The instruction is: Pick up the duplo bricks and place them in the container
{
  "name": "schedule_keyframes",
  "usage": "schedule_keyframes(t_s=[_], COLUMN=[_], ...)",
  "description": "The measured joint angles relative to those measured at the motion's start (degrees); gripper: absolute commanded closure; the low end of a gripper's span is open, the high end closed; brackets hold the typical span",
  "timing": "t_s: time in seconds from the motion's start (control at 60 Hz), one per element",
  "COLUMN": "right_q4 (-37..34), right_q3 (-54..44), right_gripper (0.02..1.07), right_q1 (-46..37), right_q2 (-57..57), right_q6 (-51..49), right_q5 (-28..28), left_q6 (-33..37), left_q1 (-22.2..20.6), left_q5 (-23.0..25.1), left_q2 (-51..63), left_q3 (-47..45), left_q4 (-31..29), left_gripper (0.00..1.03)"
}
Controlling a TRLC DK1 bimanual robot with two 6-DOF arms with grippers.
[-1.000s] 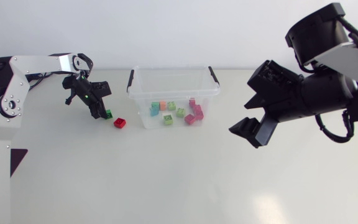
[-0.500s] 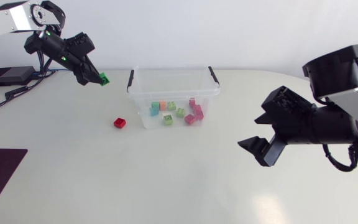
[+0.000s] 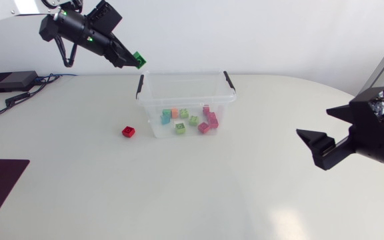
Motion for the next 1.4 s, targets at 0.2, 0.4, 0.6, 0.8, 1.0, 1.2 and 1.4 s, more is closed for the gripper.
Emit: schedule_keyframes(t_s=[0.2, 0.4, 0.6, 0.8, 1.0, 1.2, 1.4], right_q4=[5.6, 10.0, 13.3, 16.2, 16.3, 16.5, 16.8], right_q3=[-5.8, -10.1, -15.5, -18.6, -22.4, -25.9, -29.4], right_gripper=[0.07, 0.07, 0.07, 0.07, 0.07, 0.07, 0.07], right_q1=[-4.9, -9.6, -12.8, -13.8, -14.3, -14.2, -14.1], right_q2=[-7.3, -13.0, -18.4, -21.6, -28.2, -31.8, -36.1], right_q6=[1.0, 1.9, 2.2, 2.3, 2.3, 2.6, 2.5], right_q5=[1.3, 2.4, 4.3, 5.6, 5.8, 5.7, 5.4], left_q6=[-5.9, -9.4, -12.3, -16.3, -17.0, -18.0, -18.2], left_q1=[-4.7, -8.5, -9.2, -4.9, 2.1, 3.7, 2.7], left_q5=[-2.3, -8.1, -11.5, -12.5, -12.9, -14.6, -17.5], left_q2=[0.0, 0.7, 1.9, 0.3, -7.1, -8.2, -6.1], left_q3=[-3.9, -9.8, -11.4, -15.4, -28.4, -40.7, -44.8], left_q4=[8.1, 14.9, 18.6, 22.3, 31.5, 41.6, 45.4], left_gripper=[0.79, 0.67, 0.17, 0.14, 0.14, 0.14, 0.14])
